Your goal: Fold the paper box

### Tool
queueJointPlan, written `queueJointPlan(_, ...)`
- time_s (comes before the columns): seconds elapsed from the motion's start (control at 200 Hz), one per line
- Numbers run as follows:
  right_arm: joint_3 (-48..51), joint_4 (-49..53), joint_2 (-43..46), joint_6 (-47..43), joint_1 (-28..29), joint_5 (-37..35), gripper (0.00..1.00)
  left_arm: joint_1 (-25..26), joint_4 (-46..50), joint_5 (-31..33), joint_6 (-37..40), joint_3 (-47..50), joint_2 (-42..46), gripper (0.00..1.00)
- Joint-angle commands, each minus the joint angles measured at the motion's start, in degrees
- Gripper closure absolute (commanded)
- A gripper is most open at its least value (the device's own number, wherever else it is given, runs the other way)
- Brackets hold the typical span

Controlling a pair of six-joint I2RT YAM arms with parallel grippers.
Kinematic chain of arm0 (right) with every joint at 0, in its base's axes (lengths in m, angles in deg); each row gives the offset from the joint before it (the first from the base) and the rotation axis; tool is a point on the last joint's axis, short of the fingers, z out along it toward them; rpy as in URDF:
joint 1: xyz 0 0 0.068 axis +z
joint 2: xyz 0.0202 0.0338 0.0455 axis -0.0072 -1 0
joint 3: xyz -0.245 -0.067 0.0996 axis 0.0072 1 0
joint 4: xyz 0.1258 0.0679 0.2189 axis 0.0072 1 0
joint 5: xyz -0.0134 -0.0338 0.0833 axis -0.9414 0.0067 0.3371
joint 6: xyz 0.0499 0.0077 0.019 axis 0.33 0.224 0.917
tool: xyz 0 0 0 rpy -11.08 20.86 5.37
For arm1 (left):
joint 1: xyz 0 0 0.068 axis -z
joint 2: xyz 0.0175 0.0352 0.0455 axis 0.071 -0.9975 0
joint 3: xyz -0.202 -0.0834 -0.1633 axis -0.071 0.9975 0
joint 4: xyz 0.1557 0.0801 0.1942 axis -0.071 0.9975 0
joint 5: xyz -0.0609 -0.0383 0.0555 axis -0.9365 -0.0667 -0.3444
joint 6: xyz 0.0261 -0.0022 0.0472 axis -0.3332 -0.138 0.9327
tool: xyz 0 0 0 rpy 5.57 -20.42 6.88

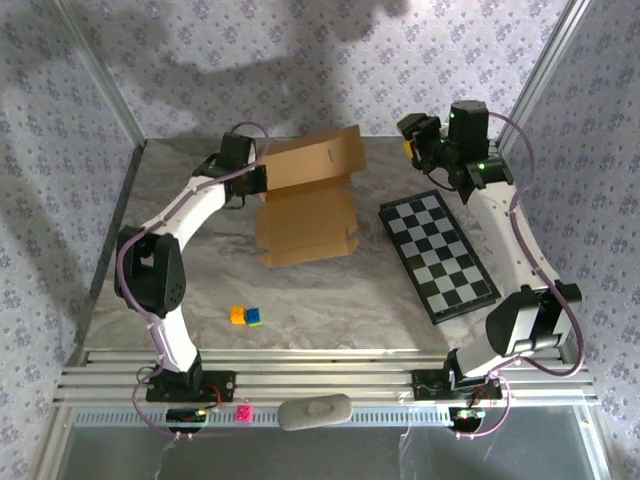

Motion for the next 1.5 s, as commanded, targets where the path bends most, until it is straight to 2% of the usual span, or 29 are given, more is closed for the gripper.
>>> queueJointPlan(0.0,-8.1,15.8,-1.9,-1.9,0.9,-2.4,0.48,0.3,6.5,-12.6,1.8,-5.5,-0.3,1.00)
queueJointPlan(0.165,-11.4,17.9,-1.6,1.2,4.7,-4.3,0.47,0.0,6.4,-15.3,-0.4,-5.7,0.2,1.00)
queueJointPlan(0.39,-14.0,13.7,-3.4,5.5,7.9,-2.2,0.49,0.2,5.4,-15.9,-1.5,-5.2,0.1,1.00)
queueJointPlan(0.565,-17.7,12.8,-7.3,4.6,9.9,-1.5,0.64,1.0,5.0,-14.1,-1.6,-3.1,0.9,1.00)
queueJointPlan(0.8,-24.0,15.4,-15.2,4.0,10.8,2.9,0.59,1.8,4.0,-13.3,-3.9,-0.6,2.4,1.00)
queueJointPlan(0.984,-23.8,12.0,-17.7,7.4,10.7,4.9,0.72,2.4,3.4,-13.1,-5.3,0.5,3.1,1.00)
queueJointPlan(1.209,-22.7,12.8,-18.3,8.5,10.3,5.2,0.79,2.5,3.3,-13.2,-6.3,1.2,3.7,1.00)
queueJointPlan(1.379,-19.2,7.8,-18.2,12.5,9.8,6.6,1.00,2.4,2.1,-13.1,-8.7,2.0,4.3,1.00)
queueJointPlan(1.494,-16.6,4.7,-17.9,16.1,9.6,7.7,1.00,2.5,0.4,-12.7,-11.7,2.7,4.7,1.00)
